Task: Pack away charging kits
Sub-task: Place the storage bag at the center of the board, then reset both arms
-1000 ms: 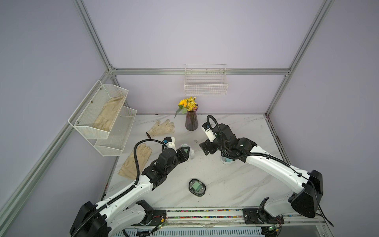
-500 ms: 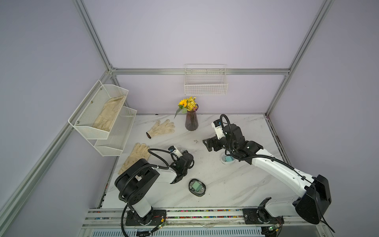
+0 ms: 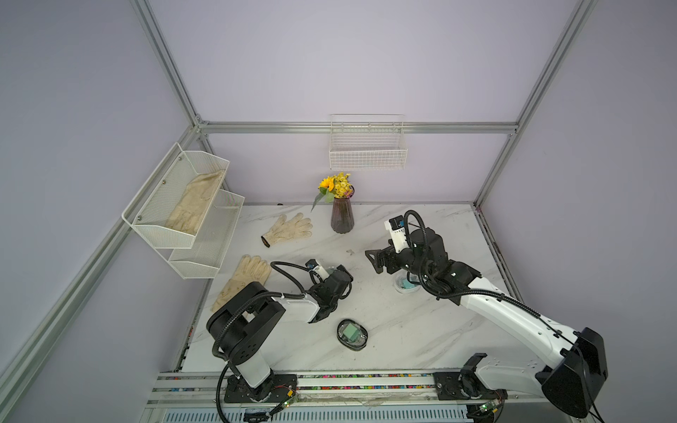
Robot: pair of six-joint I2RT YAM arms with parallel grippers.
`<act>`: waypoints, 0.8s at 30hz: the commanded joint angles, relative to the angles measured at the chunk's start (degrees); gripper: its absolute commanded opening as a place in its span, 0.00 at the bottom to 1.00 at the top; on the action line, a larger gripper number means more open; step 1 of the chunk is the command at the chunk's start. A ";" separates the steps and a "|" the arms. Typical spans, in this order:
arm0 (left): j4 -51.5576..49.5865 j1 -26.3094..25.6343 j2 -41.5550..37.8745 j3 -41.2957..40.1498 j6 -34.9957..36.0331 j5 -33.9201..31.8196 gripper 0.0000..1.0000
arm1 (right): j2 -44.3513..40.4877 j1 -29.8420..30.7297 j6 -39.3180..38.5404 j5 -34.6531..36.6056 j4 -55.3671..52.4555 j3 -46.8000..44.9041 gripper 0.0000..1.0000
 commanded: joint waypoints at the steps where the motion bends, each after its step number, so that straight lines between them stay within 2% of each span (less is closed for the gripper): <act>1: -24.62 -0.06 -5.43 6.60 -2.22 0.43 1.00 | -4.32 -0.17 0.34 2.42 2.43 -1.32 0.97; 5: -45.72 0.65 -8.53 12.41 -0.45 1.95 1.00 | -5.30 -0.39 -0.19 7.63 2.45 -1.55 0.97; 7: -54.02 1.74 -9.07 15.47 2.59 3.56 1.00 | -4.18 -0.78 -1.89 8.96 2.42 -1.58 0.97; 9: -56.74 2.70 -10.03 16.76 7.28 5.53 1.00 | -4.22 -0.86 -2.35 10.33 4.24 -2.26 0.97; 11: -59.97 3.39 -11.73 17.91 9.59 5.32 1.00 | -5.88 -1.18 -2.42 10.16 10.69 -5.57 0.97; 13: -61.88 3.62 -16.23 19.07 13.02 3.56 1.00 | -6.18 -2.83 -2.75 6.75 16.39 -8.47 0.97; 17: -61.85 4.94 -24.00 21.05 21.36 -1.27 1.00 | -4.84 -5.47 -2.31 7.13 18.92 -8.40 0.97; 19: -59.84 7.97 -26.99 21.09 26.48 -2.57 1.00 | -5.97 -6.58 -2.28 7.82 23.86 -10.16 0.97; 22: -50.57 14.07 -30.25 18.22 36.88 -1.55 1.00 | -3.81 -9.64 -8.24 4.99 28.29 -11.34 0.97; 24: -38.75 17.06 -32.28 13.02 46.01 -0.05 1.00 | 1.44 -11.27 -9.45 4.60 26.83 -9.44 0.97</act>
